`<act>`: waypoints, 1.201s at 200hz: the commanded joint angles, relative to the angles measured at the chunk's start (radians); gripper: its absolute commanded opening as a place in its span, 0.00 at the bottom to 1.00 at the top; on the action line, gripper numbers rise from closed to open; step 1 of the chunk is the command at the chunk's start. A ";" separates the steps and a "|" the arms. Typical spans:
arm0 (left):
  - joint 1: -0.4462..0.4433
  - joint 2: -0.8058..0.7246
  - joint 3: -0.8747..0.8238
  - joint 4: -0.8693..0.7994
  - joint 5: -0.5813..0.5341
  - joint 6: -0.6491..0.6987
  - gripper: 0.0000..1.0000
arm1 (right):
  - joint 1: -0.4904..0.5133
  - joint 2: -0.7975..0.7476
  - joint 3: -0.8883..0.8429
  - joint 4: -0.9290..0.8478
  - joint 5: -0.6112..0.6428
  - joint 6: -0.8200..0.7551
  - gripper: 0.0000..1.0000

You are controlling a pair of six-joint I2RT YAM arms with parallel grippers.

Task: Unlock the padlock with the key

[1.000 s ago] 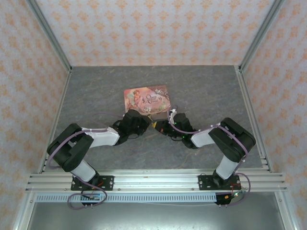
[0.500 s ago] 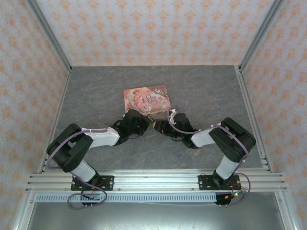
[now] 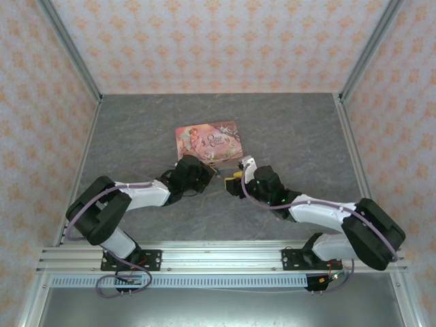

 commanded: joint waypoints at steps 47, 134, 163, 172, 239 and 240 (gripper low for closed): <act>-0.011 -0.015 0.027 -0.099 -0.004 -0.023 0.04 | 0.060 0.051 -0.067 0.094 0.202 -0.622 0.50; -0.010 -0.016 0.038 -0.117 -0.002 -0.022 0.04 | 0.177 0.302 0.017 0.307 0.349 -0.769 0.47; -0.010 -0.015 0.038 -0.116 -0.003 -0.023 0.04 | 0.176 0.328 0.038 0.310 0.340 -0.768 0.42; -0.010 -0.015 0.038 -0.115 -0.004 -0.023 0.04 | 0.177 0.335 0.043 0.314 0.346 -0.769 0.41; -0.011 -0.012 0.038 -0.114 -0.001 -0.024 0.04 | 0.176 0.383 0.075 0.324 0.359 -0.756 0.34; -0.010 -0.012 0.038 -0.114 -0.001 -0.024 0.04 | 0.176 0.383 0.075 0.325 0.359 -0.756 0.34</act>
